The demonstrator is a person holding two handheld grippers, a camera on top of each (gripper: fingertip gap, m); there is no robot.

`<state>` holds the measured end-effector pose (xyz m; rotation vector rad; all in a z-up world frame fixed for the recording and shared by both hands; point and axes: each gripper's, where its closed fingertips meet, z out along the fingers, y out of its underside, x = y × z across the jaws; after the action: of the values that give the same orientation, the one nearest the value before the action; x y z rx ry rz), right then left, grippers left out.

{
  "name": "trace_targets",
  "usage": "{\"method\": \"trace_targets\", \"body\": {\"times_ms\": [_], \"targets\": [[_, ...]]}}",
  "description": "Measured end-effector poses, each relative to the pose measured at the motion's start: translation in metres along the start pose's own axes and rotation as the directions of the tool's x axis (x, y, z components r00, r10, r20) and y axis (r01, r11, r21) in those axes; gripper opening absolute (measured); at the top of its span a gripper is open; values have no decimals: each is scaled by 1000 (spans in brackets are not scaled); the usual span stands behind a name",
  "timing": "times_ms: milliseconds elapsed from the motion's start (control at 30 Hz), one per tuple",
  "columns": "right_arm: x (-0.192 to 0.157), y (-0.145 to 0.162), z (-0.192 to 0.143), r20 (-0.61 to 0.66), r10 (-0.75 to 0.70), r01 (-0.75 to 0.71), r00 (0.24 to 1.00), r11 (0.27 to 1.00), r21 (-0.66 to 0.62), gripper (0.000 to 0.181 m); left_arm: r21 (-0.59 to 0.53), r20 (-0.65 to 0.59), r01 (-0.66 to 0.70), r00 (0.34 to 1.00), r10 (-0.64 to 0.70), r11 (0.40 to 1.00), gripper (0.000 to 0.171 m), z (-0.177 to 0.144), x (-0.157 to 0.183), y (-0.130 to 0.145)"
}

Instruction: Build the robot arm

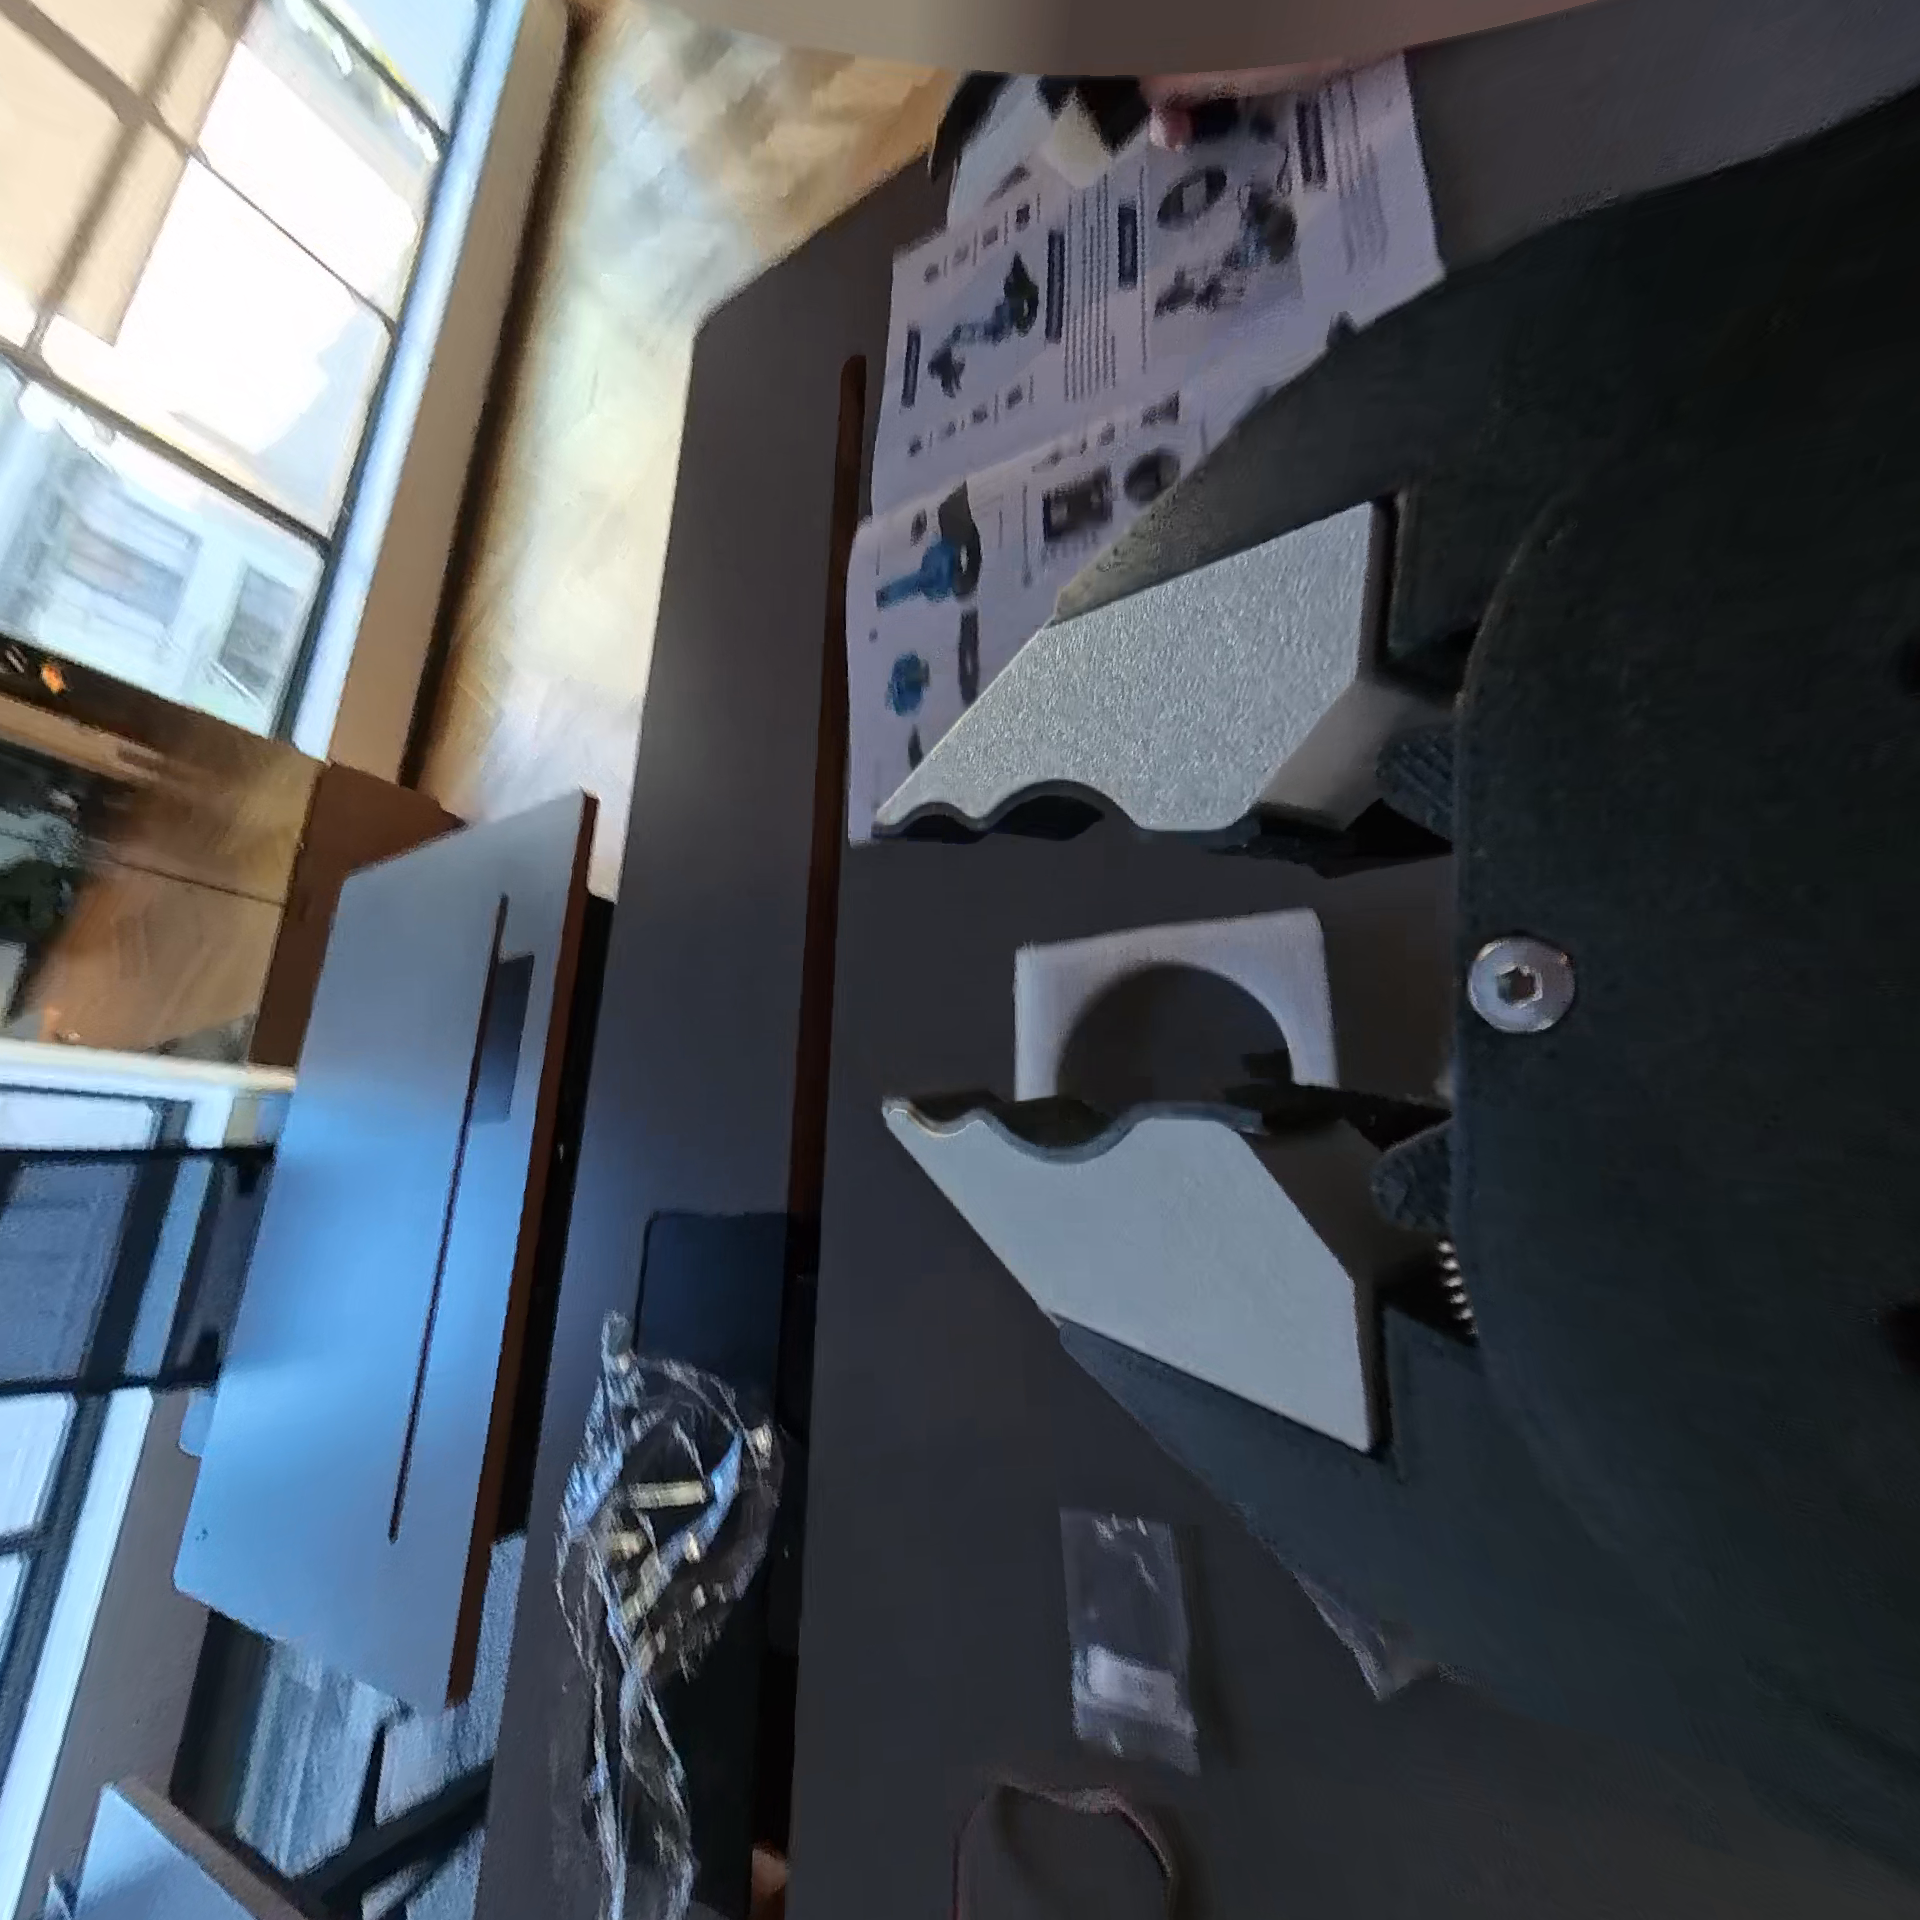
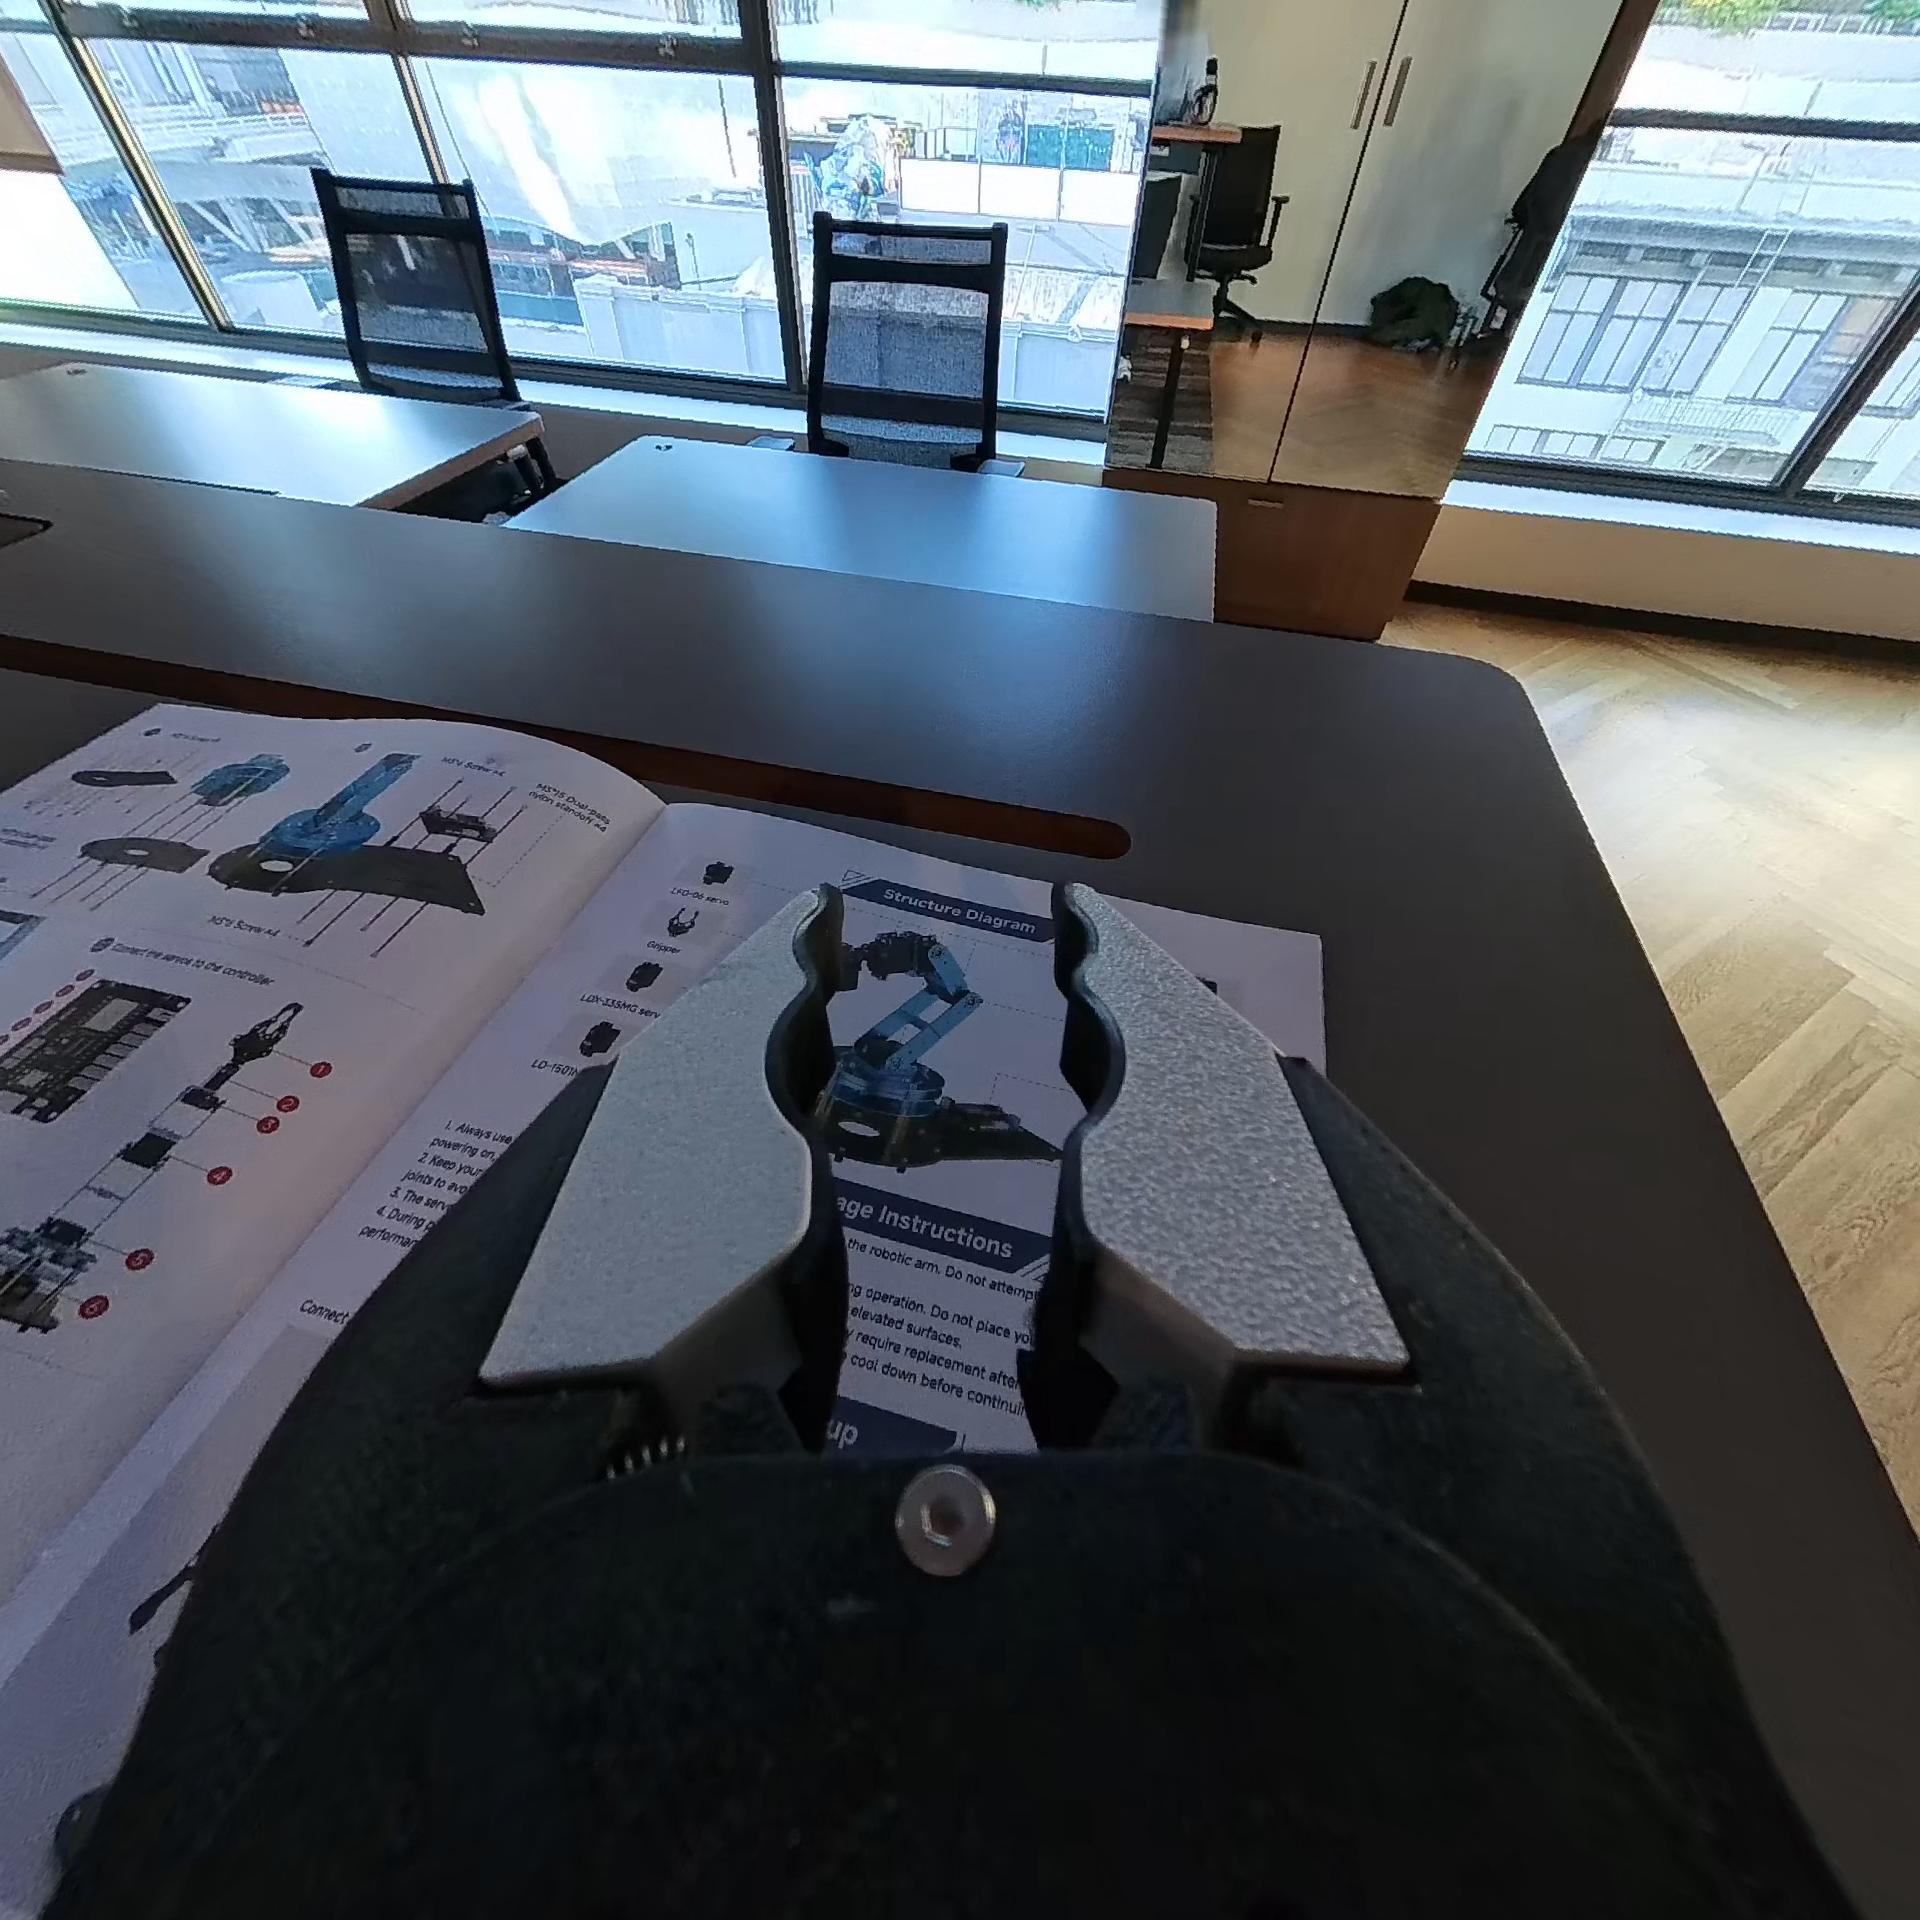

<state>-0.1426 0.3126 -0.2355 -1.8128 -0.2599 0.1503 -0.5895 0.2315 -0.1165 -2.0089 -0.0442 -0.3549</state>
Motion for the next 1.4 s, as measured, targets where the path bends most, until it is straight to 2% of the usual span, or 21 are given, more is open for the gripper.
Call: {"method": "trace_targets", "body": {"times_ms": [100,333,1400], "targets": [[0,0,0,1,0,0,1000,1000,-1,39,-28,90,-20,996,23,999,45,-1,-16,4],[0,0,0,1,-2,2,1000,1000,-1,39,-33,47,-6,999,8,999,46,2,-9,6],[-1,0,0,4,-7,7,1000,1000,-3,39,-19,26,-5,1000,6,1000,48,1,-5,3]]}}
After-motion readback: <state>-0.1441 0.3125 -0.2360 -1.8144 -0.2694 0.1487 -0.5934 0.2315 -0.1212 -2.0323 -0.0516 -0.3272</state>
